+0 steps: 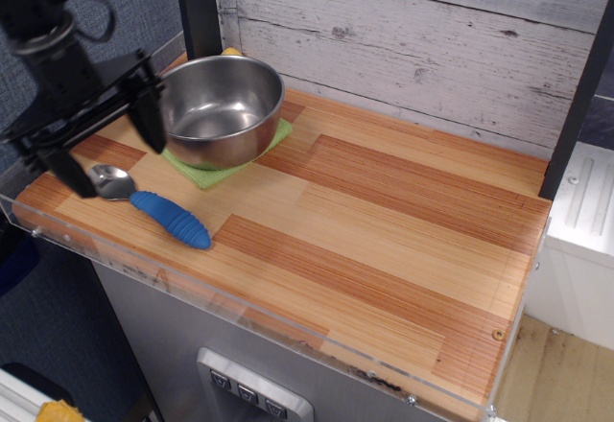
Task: Move blue spoon to right side of table
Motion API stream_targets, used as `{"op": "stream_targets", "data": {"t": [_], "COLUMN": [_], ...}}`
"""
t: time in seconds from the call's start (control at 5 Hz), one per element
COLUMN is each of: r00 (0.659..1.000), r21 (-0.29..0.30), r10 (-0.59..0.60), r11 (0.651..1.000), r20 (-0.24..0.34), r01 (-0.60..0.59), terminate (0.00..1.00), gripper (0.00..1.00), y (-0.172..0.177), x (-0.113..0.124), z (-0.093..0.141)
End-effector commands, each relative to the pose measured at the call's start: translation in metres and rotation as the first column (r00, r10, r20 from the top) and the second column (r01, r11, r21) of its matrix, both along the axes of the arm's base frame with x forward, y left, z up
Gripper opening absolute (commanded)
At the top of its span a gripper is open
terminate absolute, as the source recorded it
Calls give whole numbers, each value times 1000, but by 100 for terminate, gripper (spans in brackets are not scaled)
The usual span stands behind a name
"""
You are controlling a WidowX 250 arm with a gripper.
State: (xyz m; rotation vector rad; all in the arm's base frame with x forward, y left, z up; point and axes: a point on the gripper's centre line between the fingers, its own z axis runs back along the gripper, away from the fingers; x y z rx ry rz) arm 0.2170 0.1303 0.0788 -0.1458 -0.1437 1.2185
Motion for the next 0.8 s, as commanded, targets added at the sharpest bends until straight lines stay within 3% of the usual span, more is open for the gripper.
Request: {"op": "stream_targets", "data": {"t": [0.0, 0.6], "r00": [999, 1000], "r21": [-11, 6], "r10": [-1, -17], "r11": [1000, 1000], "r20": [36, 1], "r01": [1, 17], "terminate": [0, 0], "gripper": [100, 100], "y": [9, 16], "x": [-6, 15], "z": [-24, -50]}}
